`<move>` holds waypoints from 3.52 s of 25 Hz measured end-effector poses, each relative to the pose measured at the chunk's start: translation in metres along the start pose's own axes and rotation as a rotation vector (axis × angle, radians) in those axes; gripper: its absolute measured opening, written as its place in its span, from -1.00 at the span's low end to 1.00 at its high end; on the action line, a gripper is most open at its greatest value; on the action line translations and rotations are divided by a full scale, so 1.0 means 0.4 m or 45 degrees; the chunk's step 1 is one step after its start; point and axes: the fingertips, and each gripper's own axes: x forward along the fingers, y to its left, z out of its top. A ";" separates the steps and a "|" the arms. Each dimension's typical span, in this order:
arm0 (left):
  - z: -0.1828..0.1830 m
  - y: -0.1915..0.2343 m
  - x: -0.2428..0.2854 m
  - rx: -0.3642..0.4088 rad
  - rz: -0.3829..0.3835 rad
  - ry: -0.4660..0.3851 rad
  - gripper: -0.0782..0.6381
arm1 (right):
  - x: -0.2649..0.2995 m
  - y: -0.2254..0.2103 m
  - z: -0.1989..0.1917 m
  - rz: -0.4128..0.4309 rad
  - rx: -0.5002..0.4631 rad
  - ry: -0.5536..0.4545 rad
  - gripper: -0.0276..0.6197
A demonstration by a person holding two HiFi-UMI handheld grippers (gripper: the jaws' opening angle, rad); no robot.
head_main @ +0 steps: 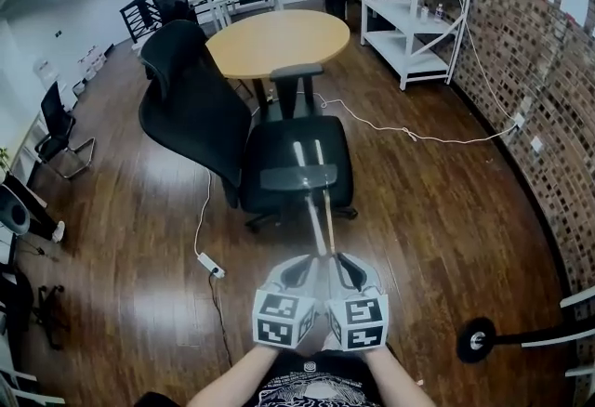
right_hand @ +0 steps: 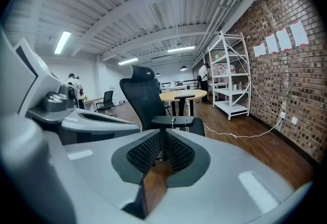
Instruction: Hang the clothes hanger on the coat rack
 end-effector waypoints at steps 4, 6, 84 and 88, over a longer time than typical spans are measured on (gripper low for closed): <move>0.016 0.014 0.050 -0.015 0.038 0.015 -0.77 | 0.053 -0.056 -0.006 0.019 0.014 0.029 -0.81; 0.018 0.013 0.072 -0.024 0.042 0.026 -0.77 | 0.077 -0.074 -0.014 0.031 0.028 0.042 -0.80; 0.080 0.148 0.350 0.056 -0.143 0.122 -0.77 | 0.447 -0.393 -0.325 -0.316 0.207 0.480 -0.77; 0.092 0.052 0.346 0.095 -0.216 0.104 -0.77 | 0.346 -0.413 -0.285 -0.357 0.224 0.417 -0.77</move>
